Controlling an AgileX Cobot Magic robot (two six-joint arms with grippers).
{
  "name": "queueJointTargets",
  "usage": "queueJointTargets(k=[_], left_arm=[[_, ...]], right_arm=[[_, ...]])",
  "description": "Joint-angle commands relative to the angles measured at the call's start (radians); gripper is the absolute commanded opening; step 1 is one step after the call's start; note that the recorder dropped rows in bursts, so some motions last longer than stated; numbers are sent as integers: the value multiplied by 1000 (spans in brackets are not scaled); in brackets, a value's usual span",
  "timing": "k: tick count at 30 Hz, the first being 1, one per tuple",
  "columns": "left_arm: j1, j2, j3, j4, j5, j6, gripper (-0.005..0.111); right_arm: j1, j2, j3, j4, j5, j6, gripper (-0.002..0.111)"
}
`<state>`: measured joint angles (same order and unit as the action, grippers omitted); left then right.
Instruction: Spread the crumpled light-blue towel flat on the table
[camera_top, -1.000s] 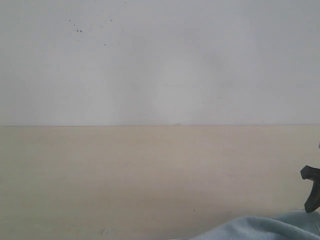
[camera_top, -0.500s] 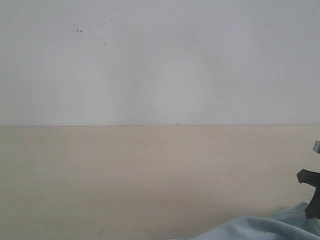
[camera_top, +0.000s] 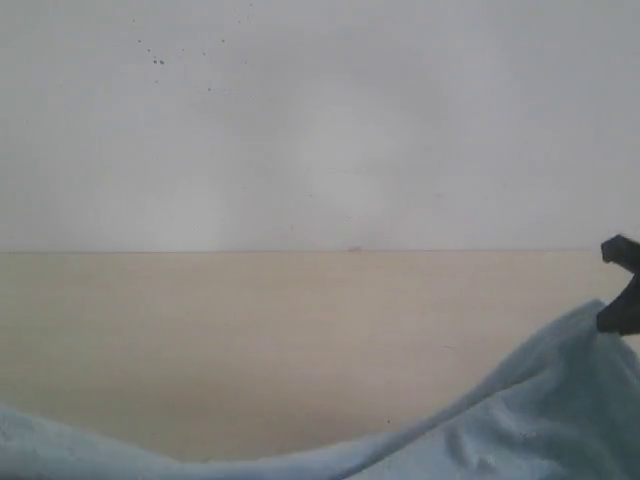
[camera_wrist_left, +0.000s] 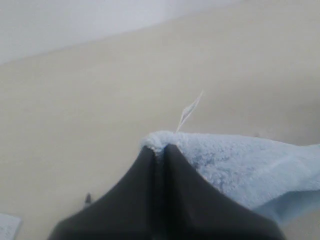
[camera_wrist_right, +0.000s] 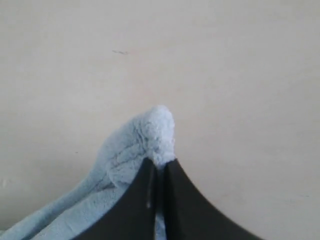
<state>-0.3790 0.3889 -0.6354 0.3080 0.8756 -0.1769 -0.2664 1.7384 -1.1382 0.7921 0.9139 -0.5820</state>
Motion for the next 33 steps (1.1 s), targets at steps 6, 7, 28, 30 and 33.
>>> queueJointTargets(k=[6, 7, 28, 30, 33], left_arm=[[-6, -9, 2, 186, -91, -243, 4], [-6, -13, 2, 186, -91, -243, 4], [-3, 161, -44, 499, -248, -315, 4], [-3, 352, -2, 606, -390, -496, 4], [-3, 632, -17, 818, -470, -741, 4]], right_arm=[[-4, -447, -2, 1, -2, 8, 0], [-4, -479, -2, 1, -9, 8, 0], [-4, -714, 0, -357, -175, 218, 0], [-4, -529, 0, -357, -202, 240, 0], [-4, -304, 0, -357, -207, 284, 0]])
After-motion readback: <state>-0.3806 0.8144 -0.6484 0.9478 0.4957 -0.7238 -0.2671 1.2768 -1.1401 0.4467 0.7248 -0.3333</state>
